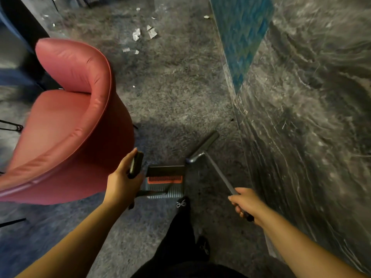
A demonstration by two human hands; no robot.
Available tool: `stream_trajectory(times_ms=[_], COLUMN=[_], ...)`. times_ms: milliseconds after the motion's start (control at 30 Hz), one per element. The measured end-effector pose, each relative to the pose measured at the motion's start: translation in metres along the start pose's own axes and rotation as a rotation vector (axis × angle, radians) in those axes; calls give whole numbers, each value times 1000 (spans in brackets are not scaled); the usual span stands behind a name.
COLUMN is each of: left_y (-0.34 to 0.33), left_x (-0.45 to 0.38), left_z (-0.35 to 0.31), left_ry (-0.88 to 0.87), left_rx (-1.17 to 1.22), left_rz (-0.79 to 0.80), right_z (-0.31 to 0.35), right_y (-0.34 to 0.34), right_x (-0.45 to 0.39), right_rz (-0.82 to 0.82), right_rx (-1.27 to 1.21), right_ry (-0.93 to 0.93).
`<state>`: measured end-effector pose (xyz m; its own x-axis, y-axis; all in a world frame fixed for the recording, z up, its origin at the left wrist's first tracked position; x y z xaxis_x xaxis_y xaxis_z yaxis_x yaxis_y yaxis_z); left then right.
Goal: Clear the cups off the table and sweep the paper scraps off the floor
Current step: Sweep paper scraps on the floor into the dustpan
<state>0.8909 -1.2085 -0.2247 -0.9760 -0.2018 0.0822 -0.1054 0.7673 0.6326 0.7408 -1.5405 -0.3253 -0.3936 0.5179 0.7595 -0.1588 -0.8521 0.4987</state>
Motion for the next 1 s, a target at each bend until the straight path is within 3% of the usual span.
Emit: stream_trajectory(times_ms=[100,367,633,1000], left_y=[-18,-74,-126,-189], left_x=[-49,-162,-259,-407], left_z=[-21,-104,-166,-243], left_ry=[48,-162,-92,8], left_rx=[55,6,5,-46], left_rz=[-72,64,28,-98], right_z=[50,183,305,484], right_y=[12,38,70,110], right_x=[-25,-80,-148,-270], right_rz=[-37,-100,-139,-28], right_rx=[35,60,74,203], right_ry=[71,214,315,380])
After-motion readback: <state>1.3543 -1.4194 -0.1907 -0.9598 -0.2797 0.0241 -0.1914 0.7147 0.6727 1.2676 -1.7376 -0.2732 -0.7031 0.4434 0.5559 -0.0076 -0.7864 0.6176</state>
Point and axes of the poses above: each hand's wrist, its own x-axis away from the middle knuckle, its own y-axis out of the back of the hand, z = x × y, the point moved 6 cm from there along -x, towards the middle knuckle, and after that the axes turned 13 degrees about -z, right-handed, at the moved point
